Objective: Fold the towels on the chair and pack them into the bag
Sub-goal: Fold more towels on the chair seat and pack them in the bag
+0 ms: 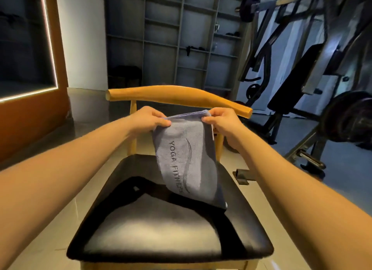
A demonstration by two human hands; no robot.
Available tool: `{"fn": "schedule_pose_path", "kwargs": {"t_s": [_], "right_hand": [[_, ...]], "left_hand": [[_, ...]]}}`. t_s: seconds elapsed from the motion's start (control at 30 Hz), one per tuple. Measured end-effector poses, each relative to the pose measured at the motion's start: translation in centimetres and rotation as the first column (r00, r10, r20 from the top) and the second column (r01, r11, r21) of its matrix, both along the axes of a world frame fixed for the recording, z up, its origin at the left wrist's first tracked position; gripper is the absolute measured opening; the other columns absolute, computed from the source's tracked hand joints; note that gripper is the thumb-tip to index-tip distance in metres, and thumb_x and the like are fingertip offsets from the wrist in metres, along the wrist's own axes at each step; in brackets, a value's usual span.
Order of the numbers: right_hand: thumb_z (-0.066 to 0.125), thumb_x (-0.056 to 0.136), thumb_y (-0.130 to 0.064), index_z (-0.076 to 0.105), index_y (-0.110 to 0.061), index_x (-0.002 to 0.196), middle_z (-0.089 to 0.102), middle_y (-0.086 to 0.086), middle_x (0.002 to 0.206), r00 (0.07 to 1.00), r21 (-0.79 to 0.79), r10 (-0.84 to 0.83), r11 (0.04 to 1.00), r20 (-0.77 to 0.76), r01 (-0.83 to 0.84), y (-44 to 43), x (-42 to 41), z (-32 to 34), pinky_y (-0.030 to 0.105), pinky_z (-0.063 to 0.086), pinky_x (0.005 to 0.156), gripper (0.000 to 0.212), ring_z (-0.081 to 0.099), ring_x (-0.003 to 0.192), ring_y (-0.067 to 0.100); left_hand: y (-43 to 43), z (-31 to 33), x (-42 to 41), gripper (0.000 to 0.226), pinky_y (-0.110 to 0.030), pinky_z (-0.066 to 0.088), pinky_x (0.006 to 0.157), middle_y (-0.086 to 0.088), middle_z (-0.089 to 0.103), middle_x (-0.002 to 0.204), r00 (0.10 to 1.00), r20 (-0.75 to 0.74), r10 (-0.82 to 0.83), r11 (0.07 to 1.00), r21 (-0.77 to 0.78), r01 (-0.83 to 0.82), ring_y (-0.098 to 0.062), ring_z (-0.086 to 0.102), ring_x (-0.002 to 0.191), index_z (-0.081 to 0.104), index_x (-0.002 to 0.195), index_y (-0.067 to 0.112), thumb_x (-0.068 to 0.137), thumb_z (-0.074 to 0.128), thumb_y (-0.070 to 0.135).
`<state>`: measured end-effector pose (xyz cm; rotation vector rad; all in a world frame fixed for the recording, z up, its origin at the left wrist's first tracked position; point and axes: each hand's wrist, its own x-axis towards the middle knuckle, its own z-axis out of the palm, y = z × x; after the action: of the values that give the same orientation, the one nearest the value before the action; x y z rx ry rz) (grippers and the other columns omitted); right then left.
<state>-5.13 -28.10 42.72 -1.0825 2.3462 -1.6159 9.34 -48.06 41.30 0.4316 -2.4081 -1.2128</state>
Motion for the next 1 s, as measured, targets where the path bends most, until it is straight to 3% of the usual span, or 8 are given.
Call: {"fn": "schedule_pose_path", "kwargs": {"t_s": [0.2,0.3,0.37,0.5,0.6,0.73,0.87,1.0], "right_hand": [[0.072,0.089,-0.011,0.073,-0.018,0.086,0.072,0.003,0.086,0.992,-0.16,-0.126,0.98,-0.025,0.12,-2.9,-4.8,3.7,0.05,0.059,0.09,0.008,0.069,0.093,0.025],[0.074,0.089,-0.014,0.074,-0.019,0.09,0.073,0.002,0.094,0.992,-0.233,-0.107,0.968,-0.067,0.089,-1.5,-4.3,4.6,0.045,0.06,0.09,0.006,0.07,0.098,0.022],[0.072,0.092,-0.016,0.073,-0.018,0.094,0.072,0.0,0.095,0.992,-0.244,-0.074,0.969,-0.102,0.047,0.5,-3.0,3.8,0.034,0.06,0.084,0.003,0.068,0.097,0.018],[0.067,0.091,-0.003,0.072,-0.008,0.092,0.07,0.005,0.08,0.99,-0.066,0.087,0.993,-0.115,-0.095,5.5,0.0,-3.0,0.02,0.049,0.068,0.008,0.063,0.072,0.004],[0.068,0.088,0.001,0.069,-0.003,0.088,0.073,0.016,0.085,0.984,0.148,0.171,0.976,-0.05,-0.162,8.7,2.2,-10.8,0.032,0.053,0.072,0.004,0.066,0.074,0.013],[0.068,0.092,-0.008,0.069,-0.012,0.09,0.074,0.002,0.089,0.976,0.37,0.219,0.906,0.003,-0.205,11.9,5.3,-17.3,0.039,0.061,0.084,0.004,0.071,0.084,0.015],[0.073,0.09,-0.024,0.066,-0.029,0.1,0.069,-0.015,0.1,0.917,0.505,0.307,0.851,-0.256,-0.144,12.8,7.1,-18.4,0.029,0.058,0.08,0.013,0.064,0.091,0.008],[0.069,0.095,-0.035,0.07,-0.028,0.105,0.069,-0.012,0.102,0.78,0.514,0.346,0.857,-0.521,-0.037,12.9,7.8,-18.9,0.029,0.054,0.08,0.012,0.06,0.091,0.01]], "left_hand": [[-0.8,5.3,-5.0,0.007,-0.02,0.049,0.061,-0.003,0.07,0.086,0.92,-0.283,0.271,0.963,0.071,-0.261,-0.013,0.063,0.076,0.076,0.088,0.017,0.085,0.079,0.012],[-0.2,6.1,-3.6,0.006,-0.037,0.062,0.075,-0.004,0.075,0.089,0.879,-0.438,0.187,0.974,-0.033,-0.223,-0.024,0.072,0.09,0.078,0.092,0.015,0.086,0.077,0.013],[0.8,5.4,-1.3,0.011,-0.036,0.061,0.079,-0.003,0.076,0.093,0.875,-0.475,0.095,0.969,-0.156,-0.19,-0.02,0.071,0.093,0.078,0.1,0.014,0.089,0.075,0.013],[3.9,-1.3,4.1,0.01,-0.012,0.05,0.079,0.009,0.075,0.091,0.959,-0.269,-0.089,0.922,-0.386,-0.022,-0.006,0.067,0.091,0.079,0.096,0.018,0.088,0.078,0.013],[5.8,-9.2,6.8,0.014,-0.014,0.045,0.075,0.013,0.072,0.087,0.996,-0.035,-0.088,0.914,-0.401,0.067,-0.001,0.064,0.09,0.074,0.085,0.025,0.081,0.085,0.017],[8.0,-15.7,9.5,0.014,-0.017,0.052,0.079,0.017,0.067,0.089,0.962,0.248,-0.114,0.907,-0.369,0.202,-0.001,0.062,0.087,0.069,0.084,0.032,0.083,0.083,0.032],[8.9,-16.7,10.2,0.01,-0.019,0.052,0.079,0.018,0.063,0.092,0.947,0.306,-0.094,0.868,-0.441,0.228,-0.005,0.061,0.088,0.066,0.088,0.035,0.089,0.076,0.034],[9.2,-17.5,10.4,0.01,-0.013,0.047,0.075,0.019,0.064,0.092,0.963,0.26,-0.071,0.899,-0.401,0.174,-0.003,0.062,0.088,0.069,0.093,0.037,0.09,0.076,0.032]]}}
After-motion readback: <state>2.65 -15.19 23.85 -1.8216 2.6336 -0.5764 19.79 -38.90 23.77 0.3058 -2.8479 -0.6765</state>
